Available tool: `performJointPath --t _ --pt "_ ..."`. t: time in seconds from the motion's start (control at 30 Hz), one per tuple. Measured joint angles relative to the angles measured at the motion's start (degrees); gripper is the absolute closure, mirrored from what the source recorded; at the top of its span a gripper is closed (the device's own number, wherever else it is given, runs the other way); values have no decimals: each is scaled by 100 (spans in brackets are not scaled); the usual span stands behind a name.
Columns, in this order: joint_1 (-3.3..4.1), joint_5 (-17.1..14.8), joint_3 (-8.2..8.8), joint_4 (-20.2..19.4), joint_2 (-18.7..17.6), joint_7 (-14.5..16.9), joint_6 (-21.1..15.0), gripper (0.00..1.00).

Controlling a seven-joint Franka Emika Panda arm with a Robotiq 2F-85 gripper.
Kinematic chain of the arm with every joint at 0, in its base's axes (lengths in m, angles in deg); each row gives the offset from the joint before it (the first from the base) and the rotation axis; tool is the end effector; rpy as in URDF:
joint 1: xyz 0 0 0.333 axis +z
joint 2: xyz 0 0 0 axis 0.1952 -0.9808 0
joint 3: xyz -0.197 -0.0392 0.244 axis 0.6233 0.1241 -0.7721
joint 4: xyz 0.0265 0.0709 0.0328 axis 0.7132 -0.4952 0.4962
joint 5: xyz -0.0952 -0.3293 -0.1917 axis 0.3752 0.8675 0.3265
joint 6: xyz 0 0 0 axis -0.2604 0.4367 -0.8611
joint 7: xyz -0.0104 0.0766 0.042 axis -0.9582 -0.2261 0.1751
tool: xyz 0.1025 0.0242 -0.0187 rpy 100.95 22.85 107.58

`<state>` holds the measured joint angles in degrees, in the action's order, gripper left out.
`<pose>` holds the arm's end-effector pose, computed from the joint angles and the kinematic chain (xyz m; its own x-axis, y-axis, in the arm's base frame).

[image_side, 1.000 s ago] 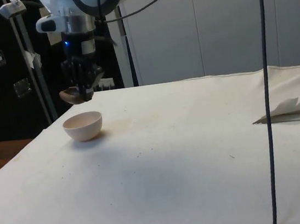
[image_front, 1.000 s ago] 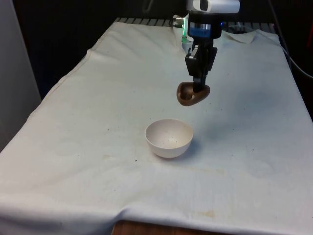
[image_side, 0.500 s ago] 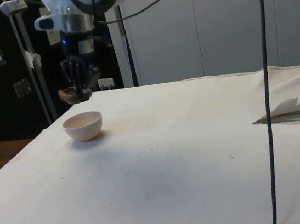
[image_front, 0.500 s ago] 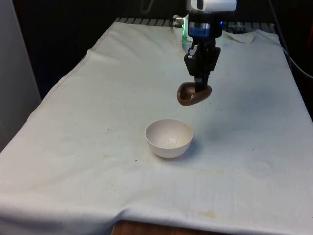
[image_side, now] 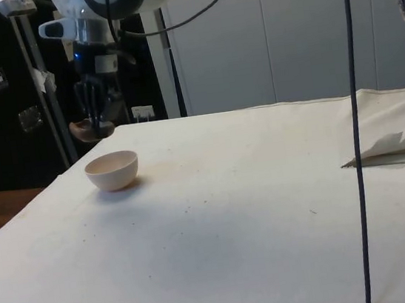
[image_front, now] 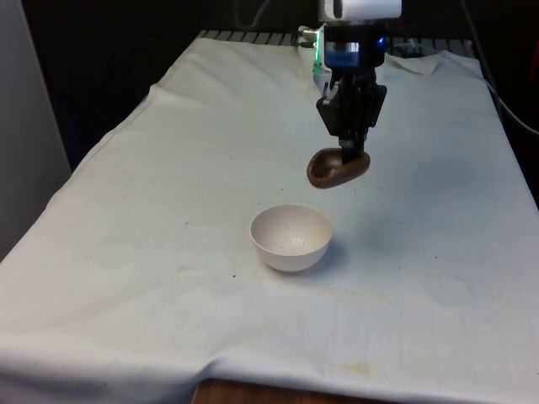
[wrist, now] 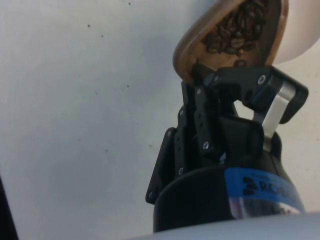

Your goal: Pour the coffee beans from the cup into the bowl.

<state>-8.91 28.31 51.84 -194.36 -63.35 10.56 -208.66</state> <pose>0.6517 0.0192 0.3045 0.4723 0.8630 0.1793 0.8416 -0.5020 0.1993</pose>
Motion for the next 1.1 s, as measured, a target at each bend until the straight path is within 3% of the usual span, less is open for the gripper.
performJointPath --t 1.1 --pt "-23 -1358 -11 52 -17 0 -23 100"
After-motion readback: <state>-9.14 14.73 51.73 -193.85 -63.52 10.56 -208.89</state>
